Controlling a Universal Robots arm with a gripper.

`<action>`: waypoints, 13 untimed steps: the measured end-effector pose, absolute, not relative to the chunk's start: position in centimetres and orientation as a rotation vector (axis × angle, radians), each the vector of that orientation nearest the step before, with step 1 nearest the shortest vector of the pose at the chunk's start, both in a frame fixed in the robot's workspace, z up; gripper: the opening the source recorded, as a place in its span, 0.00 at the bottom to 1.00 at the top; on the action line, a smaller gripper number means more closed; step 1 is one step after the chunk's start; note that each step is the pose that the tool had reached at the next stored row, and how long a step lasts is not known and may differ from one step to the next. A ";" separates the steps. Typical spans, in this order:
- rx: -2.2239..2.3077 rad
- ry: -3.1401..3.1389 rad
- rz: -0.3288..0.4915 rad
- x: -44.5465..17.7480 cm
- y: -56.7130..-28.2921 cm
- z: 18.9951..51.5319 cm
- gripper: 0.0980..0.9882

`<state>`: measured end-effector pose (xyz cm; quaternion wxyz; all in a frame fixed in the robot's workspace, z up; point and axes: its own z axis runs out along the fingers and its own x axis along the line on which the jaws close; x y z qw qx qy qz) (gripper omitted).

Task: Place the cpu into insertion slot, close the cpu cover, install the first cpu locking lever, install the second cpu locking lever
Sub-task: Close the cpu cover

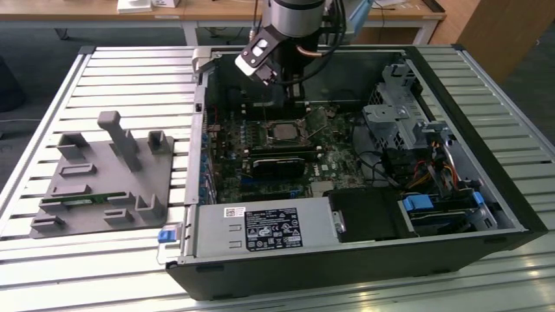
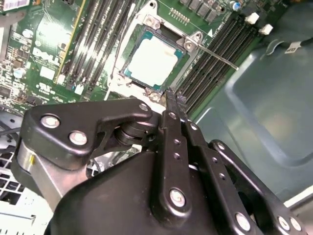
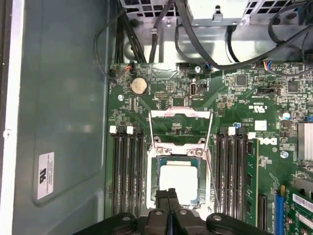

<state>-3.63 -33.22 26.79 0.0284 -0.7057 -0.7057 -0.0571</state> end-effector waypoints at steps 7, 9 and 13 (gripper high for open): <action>-2.178 -2.177 -0.175 -3.2 -33.8 26.8 0.02; -2.176 -2.176 -0.172 -2.4 -33.8 26.8 0.02; -2.172 -2.177 -0.169 -0.9 -33.8 26.7 0.02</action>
